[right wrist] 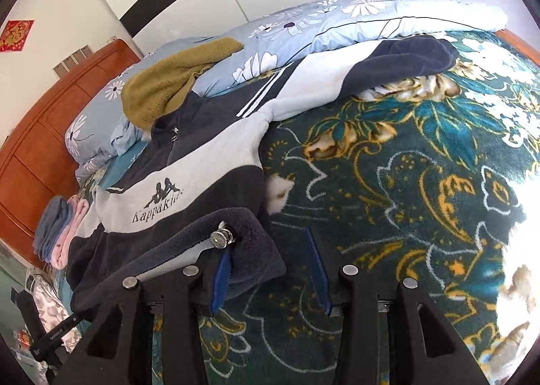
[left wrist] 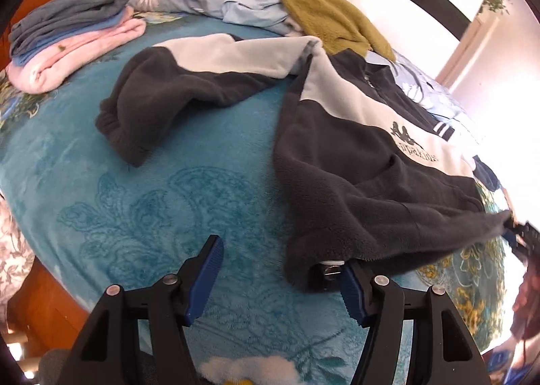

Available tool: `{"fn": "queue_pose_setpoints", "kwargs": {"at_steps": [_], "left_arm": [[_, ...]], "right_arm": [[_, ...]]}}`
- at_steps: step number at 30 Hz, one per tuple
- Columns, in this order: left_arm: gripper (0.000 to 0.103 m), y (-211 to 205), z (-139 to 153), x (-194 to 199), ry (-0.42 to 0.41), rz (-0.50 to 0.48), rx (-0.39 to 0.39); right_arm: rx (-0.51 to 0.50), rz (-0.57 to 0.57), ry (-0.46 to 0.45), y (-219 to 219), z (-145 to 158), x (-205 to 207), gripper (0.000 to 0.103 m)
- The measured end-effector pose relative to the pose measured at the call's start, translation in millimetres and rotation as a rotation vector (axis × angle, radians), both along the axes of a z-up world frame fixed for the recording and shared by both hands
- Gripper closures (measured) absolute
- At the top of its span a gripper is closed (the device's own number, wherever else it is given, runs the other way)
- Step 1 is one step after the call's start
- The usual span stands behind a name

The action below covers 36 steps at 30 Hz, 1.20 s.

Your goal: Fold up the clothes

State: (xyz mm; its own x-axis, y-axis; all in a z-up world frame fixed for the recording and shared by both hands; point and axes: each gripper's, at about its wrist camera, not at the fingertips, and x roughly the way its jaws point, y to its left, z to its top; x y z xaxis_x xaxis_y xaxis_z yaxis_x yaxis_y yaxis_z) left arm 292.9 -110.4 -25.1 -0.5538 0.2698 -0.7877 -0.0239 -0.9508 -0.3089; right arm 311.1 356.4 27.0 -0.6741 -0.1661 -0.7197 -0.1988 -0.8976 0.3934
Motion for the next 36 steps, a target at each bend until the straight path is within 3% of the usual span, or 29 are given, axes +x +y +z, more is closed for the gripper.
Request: {"fn": "queue_pose_setpoints", "kwargs": {"at_steps": [3,5,8,14,15,17,19,22,24,27,31,36], "left_arm": [[0.051,5.3,0.5,-0.2,0.004,-0.007,-0.004],[0.068,10.0,-0.3,-0.8,0.005,-0.03,-0.007],[0.083,15.3,-1.5,-2.7,0.003,-0.034,-0.003],[0.086,2.1,14.0,3.1,0.059,0.033,0.042],[0.086,-0.9,18.4,4.6,0.074,0.045,0.051],[0.086,-4.8,29.5,7.4,0.102,0.059,0.076],[0.086,-6.5,44.5,17.0,0.134,0.058,0.099],[0.086,-6.2,51.6,27.2,0.142,0.043,0.069],[0.086,-8.3,34.2,22.3,0.079,0.049,0.076],[0.086,-10.1,8.2,15.6,-0.011,0.053,0.088],[0.086,-9.4,-1.1,14.1,-0.034,0.039,0.088],[0.081,-9.1,6.6,22.0,-0.008,-0.03,0.11]], "right_arm": [[0.03,0.006,-0.038,-5.4,-7.8,13.9,0.059],[0.055,0.013,-0.06,-10.5,-12.6,20.7,0.059],[0.098,0.022,-0.078,-18.5,-16.8,26.1,0.059],[0.177,0.004,-0.055,-23.9,-6.4,29.9,0.062],[0.197,-0.002,-0.049,-24.4,-3.5,30.7,0.066],[0.163,0.015,-0.037,-24.0,0.4,32.0,0.093],[0.158,0.011,0.018,-25.6,13.2,39.7,0.095],[0.255,0.031,0.093,-33.1,40.0,58.6,0.096],[0.276,0.038,0.066,-31.2,38.5,62.6,0.096],[0.204,0.043,-0.035,-21.2,5.7,58.9,0.096],[0.174,0.049,-0.123,-21.8,-22.6,52.2,0.096],[0.139,0.089,-0.122,-16.2,-17.4,52.6,0.095]]}}
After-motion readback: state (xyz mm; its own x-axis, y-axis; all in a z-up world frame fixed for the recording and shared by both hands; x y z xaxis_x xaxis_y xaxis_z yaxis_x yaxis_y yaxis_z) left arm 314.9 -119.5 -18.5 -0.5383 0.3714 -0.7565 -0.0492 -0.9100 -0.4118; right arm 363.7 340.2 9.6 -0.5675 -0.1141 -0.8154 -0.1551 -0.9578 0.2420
